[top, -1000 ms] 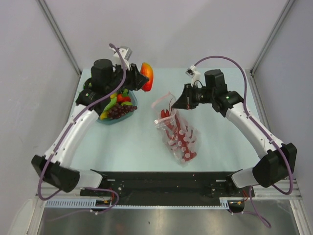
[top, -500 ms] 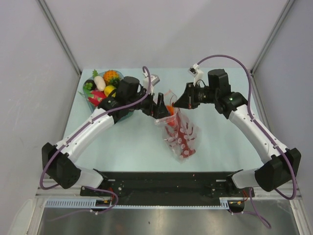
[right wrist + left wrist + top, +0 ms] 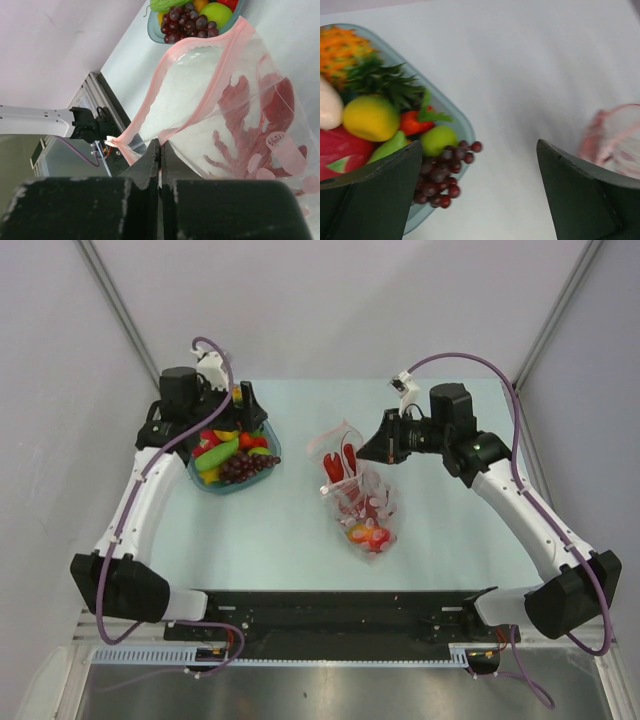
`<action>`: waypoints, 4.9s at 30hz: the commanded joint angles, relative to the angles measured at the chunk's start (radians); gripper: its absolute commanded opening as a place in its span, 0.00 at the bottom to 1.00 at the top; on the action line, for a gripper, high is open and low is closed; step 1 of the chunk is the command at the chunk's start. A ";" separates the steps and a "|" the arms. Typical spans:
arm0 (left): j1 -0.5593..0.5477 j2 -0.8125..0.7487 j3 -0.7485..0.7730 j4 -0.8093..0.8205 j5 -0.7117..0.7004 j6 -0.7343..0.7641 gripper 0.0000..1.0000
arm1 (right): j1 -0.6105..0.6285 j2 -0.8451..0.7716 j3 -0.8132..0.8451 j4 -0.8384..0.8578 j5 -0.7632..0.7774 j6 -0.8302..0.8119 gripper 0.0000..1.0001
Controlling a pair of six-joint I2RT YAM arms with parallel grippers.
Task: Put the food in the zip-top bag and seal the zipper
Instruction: Place the fake fruit in the zipper food storage bag, then pick up the fake fruit from the bin, then place the fake fruit in the zipper food storage bag, then pick up the fake fruit from the bin.
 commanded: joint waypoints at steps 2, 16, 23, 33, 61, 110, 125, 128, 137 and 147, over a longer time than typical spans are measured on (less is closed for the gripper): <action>0.038 0.139 0.058 0.040 -0.266 0.060 0.99 | 0.001 -0.024 0.002 0.040 0.018 -0.017 0.00; 0.095 0.417 0.110 0.140 -0.351 0.070 0.96 | -0.001 -0.025 0.010 0.014 0.033 -0.032 0.00; 0.095 0.478 0.116 0.162 -0.349 0.050 0.97 | -0.012 -0.021 0.013 0.009 0.030 -0.033 0.00; 0.095 0.501 0.127 0.177 -0.345 0.052 0.86 | -0.015 -0.019 0.013 0.012 0.022 -0.029 0.00; -0.379 0.009 0.010 0.203 0.113 -0.109 0.62 | -0.001 0.007 0.013 0.070 0.008 0.002 0.00; 0.082 0.329 -0.037 -0.250 0.136 1.116 0.96 | 0.002 0.010 -0.002 0.043 0.018 -0.027 0.00; 0.069 0.382 -0.036 -0.274 0.080 1.158 0.39 | -0.006 -0.001 -0.004 0.032 0.019 -0.032 0.00; 0.069 0.345 -0.022 -0.286 0.086 1.147 0.26 | -0.007 0.001 -0.005 0.034 0.021 -0.029 0.00; 0.069 0.228 0.144 -0.392 0.169 1.061 0.04 | -0.006 0.008 -0.002 0.040 0.018 -0.024 0.00; -0.020 0.150 0.406 -0.247 0.456 0.509 0.00 | -0.006 0.025 0.008 0.052 0.007 -0.018 0.00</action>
